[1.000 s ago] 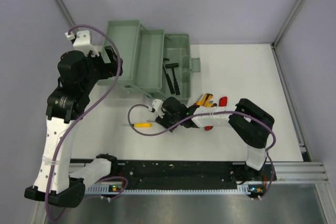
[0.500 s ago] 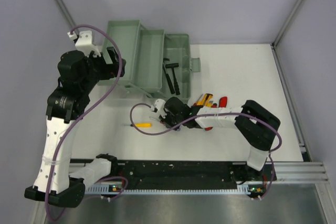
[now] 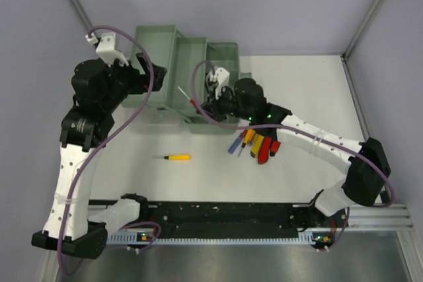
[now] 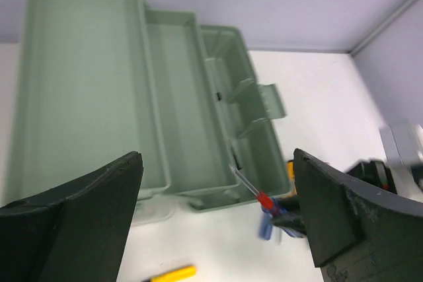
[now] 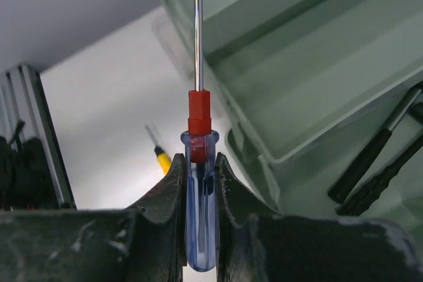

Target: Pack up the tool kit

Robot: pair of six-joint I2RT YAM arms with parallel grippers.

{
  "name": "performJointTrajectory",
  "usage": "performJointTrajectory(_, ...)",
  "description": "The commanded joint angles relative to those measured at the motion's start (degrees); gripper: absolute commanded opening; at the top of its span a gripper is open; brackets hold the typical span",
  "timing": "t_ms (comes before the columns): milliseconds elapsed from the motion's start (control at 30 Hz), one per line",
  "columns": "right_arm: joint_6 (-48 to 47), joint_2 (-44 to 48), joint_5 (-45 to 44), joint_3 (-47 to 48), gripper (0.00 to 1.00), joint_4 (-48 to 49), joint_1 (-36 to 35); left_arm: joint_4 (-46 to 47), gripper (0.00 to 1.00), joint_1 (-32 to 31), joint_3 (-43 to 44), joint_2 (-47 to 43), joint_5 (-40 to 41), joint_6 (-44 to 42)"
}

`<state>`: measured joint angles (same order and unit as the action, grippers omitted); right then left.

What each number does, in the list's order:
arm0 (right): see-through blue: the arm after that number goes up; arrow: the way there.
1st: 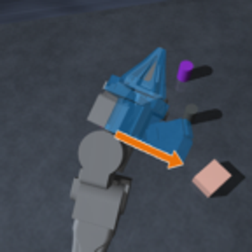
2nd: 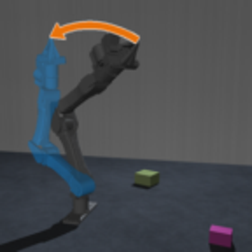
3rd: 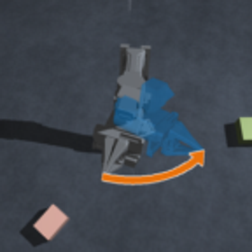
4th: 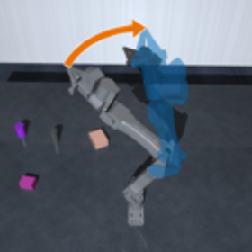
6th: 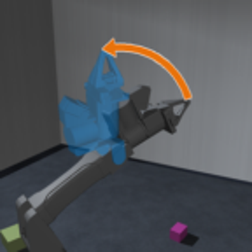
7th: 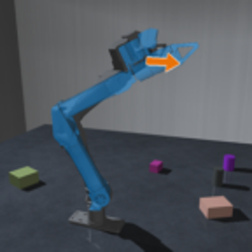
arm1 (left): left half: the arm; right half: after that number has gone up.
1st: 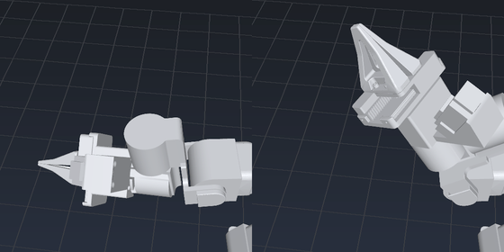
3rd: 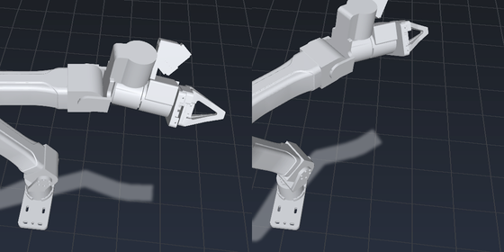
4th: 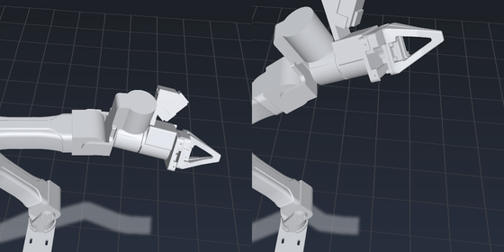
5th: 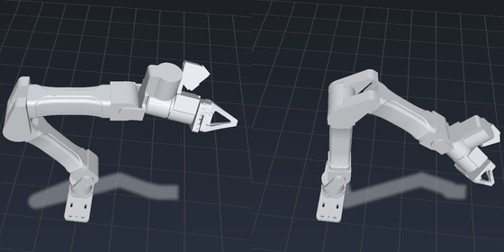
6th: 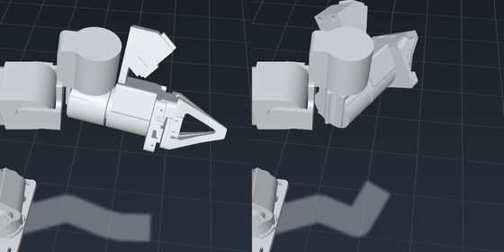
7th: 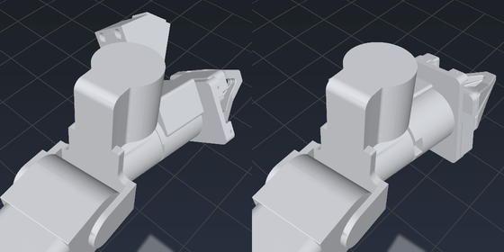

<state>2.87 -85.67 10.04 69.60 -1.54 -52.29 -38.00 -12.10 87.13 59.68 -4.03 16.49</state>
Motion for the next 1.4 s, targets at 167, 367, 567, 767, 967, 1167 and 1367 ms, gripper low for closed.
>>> performJointTrajectory(167, 19.18, -0.55, 18.15, 10.55, 0.0, 11.81, 11.77, 33.48, 0.96, 0.06, -6.78, 6.84, -29.96, 22.5)
performJointTrajectory(367, 21.29, -1.96, 23.09, 12.57, 0.0, 13.76, 12.74, 46.87, 0.84, -1.26, -8.57, 14.05, -35.08, 29.48)
performJointTrajectory(567, 21.91, -3.27, 22.13, 12.48, 0.0, 13.67, 12.74, 39.69, 0.19, -1.79, -3.2, 18.8, -33.5, 24.91)
performJointTrajectory(767, 20.51, -4.94, 16.25, 14.59, 0.2, 9.9, 12.74, 29.75, 0.0, -1.7, 1.36, 20.12, -26.13, 16.05)
performJointTrajectory(967, 17.08, -4.6, 10.01, 16.26, 0.9, 6.82, 12.74, 18.42, 0.0, -0.3, 11.81, 23.72, -12.77, 4.88)
performJointTrajectory(1167, 12.86, -3.54, 6.13, 16.27, 0.92, 1.72, 12.74, 12.08, 0.0, 3.92, 20.09, 27.86, -3.11, -4.25)
performJointTrajectory(1367, 11.02, -3.19, 3.67, 15.21, 0.91, -1.53, 12.74, 7.07, 0.0, 6.12, 21.06, 31.8, 2.19, -12.88)
